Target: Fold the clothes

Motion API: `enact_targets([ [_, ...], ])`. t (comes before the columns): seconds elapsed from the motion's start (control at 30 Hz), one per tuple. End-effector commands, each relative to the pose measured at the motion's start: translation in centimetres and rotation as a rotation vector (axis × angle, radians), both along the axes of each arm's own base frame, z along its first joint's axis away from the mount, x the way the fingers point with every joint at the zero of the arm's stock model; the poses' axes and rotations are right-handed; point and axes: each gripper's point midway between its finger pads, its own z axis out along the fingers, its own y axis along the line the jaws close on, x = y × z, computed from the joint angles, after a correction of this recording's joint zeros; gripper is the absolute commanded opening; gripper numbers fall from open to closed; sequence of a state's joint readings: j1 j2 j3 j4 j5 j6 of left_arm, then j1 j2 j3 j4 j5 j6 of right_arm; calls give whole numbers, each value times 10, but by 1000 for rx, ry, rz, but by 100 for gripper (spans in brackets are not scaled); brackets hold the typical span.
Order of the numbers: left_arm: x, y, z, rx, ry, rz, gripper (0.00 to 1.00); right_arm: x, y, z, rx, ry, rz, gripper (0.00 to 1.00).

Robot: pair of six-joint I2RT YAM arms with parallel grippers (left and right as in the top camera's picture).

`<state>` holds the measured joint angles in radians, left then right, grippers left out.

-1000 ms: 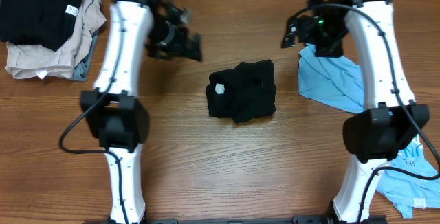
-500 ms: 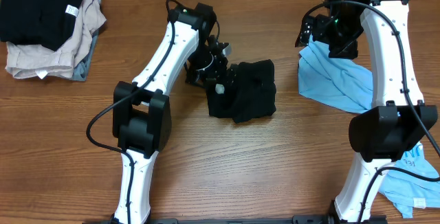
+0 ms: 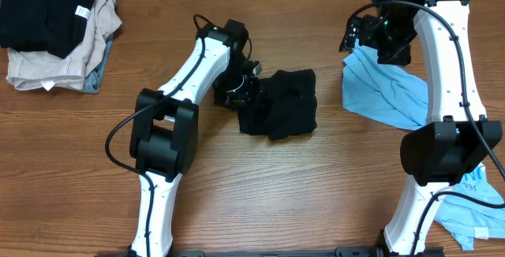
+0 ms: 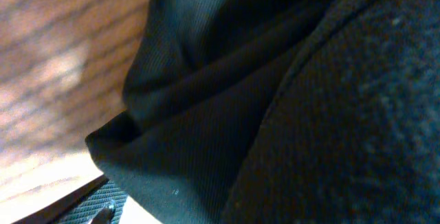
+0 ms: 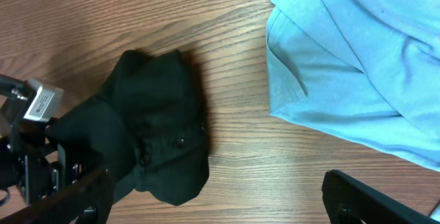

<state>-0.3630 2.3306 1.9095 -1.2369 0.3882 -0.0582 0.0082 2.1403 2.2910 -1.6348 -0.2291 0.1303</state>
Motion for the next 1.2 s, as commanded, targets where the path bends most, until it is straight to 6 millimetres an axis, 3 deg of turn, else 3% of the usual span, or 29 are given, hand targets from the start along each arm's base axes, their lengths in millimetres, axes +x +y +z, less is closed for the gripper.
enact_targets([
  [0.0,-6,-6,-15,9,3,-13,78,3,0,13,-4,-48,4,100],
  [0.07,-7,-8,-22,6,-6,-18,68,3,0,13,-4,-48,4,100],
  [0.17,-8,-8,-33,2,-17,-20,43,3,0,13,-4,-47,5,100],
  [0.27,-7,-7,-42,8,-34,-20,4,3,0,13,-4,-48,4,100],
  [0.37,-1,-1,-42,36,-56,-18,4,3,0,13,-5,-48,4,100],
  [0.5,18,9,-22,27,-85,20,4,3,0,13,-5,-48,4,100],
  [0.67,58,38,40,0,-155,111,4,3,0,13,-5,-49,4,100],
  [0.9,120,96,166,-180,-385,290,4,5,0,14,-5,-56,4,100],
  [1.07,153,168,247,-301,-567,543,4,5,0,14,-4,-57,4,100],
  [1.17,160,214,272,-336,-630,665,4,6,0,14,-4,-59,4,100],
])
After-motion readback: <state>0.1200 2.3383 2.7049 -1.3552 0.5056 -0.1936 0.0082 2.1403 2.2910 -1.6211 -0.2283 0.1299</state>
